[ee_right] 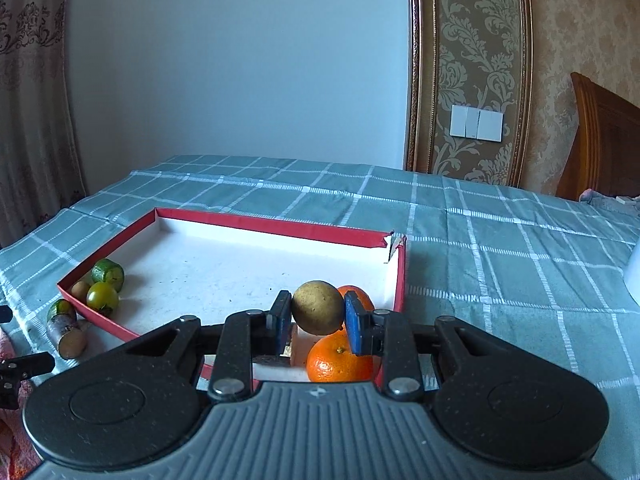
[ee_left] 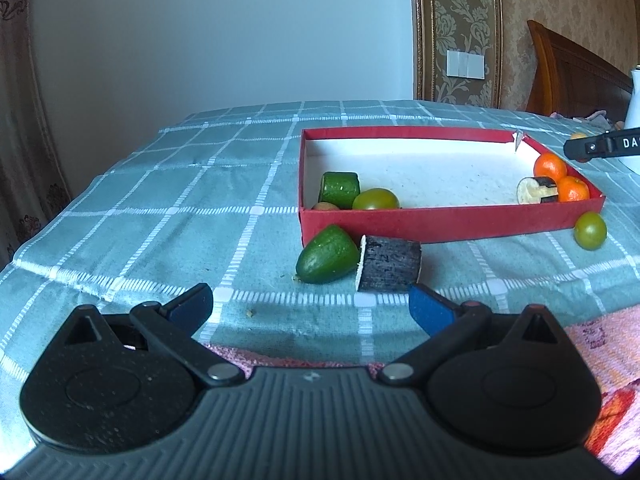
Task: Organize fruits
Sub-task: 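Carry the kiwi into the red tray and open the right gripper, then withdraw the right gripper from the tray, then grasp the dark eggplant piece with the left gripper, then carry the eggplant piece into the red tray and open the left gripper, then move the right gripper to the green tomato beside the tray, then grasp the green tomato with the right gripper, then carry the green tomato into the red tray and open the right gripper, then withdraw the right gripper while the left moves to the dark green avocado, then grasp the dark green avocado with the left gripper, then carry the avocado into the red tray and open the left gripper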
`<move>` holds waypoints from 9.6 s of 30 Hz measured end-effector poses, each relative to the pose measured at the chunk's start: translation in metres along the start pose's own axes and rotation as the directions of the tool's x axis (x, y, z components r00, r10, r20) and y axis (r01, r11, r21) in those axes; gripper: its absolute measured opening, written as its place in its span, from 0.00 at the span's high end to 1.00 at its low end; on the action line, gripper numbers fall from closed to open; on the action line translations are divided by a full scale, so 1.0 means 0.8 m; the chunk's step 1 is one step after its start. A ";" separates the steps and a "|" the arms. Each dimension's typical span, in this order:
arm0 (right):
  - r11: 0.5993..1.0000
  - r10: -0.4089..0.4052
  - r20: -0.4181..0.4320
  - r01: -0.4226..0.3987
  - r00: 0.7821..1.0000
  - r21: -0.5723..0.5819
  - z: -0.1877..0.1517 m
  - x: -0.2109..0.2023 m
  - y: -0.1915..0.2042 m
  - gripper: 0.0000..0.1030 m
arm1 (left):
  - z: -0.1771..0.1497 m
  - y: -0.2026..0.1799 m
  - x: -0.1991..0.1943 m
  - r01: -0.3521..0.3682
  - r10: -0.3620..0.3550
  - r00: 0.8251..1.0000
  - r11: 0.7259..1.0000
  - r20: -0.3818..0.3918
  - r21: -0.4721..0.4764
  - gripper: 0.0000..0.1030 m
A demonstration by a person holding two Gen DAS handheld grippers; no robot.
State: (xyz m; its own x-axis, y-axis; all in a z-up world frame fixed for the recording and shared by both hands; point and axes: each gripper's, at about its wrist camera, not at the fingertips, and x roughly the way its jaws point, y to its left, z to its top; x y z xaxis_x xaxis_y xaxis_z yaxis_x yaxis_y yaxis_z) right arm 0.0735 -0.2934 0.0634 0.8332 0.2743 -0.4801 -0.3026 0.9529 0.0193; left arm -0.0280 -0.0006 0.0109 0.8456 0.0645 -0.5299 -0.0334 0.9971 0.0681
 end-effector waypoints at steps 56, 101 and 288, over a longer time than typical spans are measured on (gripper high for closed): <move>0.959 0.111 -0.049 -0.094 0.993 0.268 -0.103 -0.056 -0.022 0.36 | 0.016 -0.041 0.010 0.081 -0.081 0.995 0.997 0.052 0.015 0.42; 0.946 0.140 -0.035 -0.124 0.989 0.300 -0.105 -0.057 -0.027 0.33 | 0.085 -0.077 0.025 0.028 -0.033 0.994 0.998 0.106 0.050 0.71; 0.881 0.154 0.055 -0.162 0.987 0.444 -0.114 -0.064 -0.038 0.27 | 0.101 -0.065 0.048 -0.005 0.005 0.998 1.000 0.056 -0.004 0.65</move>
State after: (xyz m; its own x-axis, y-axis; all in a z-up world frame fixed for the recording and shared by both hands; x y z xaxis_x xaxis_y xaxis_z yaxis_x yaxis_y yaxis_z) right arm -0.0021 -0.3482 0.0071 0.8008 0.4244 -0.4227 -0.1961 0.8526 0.4844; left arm 0.0493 -0.0533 0.0555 0.8740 0.0673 -0.4813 -0.0396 0.9969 0.0675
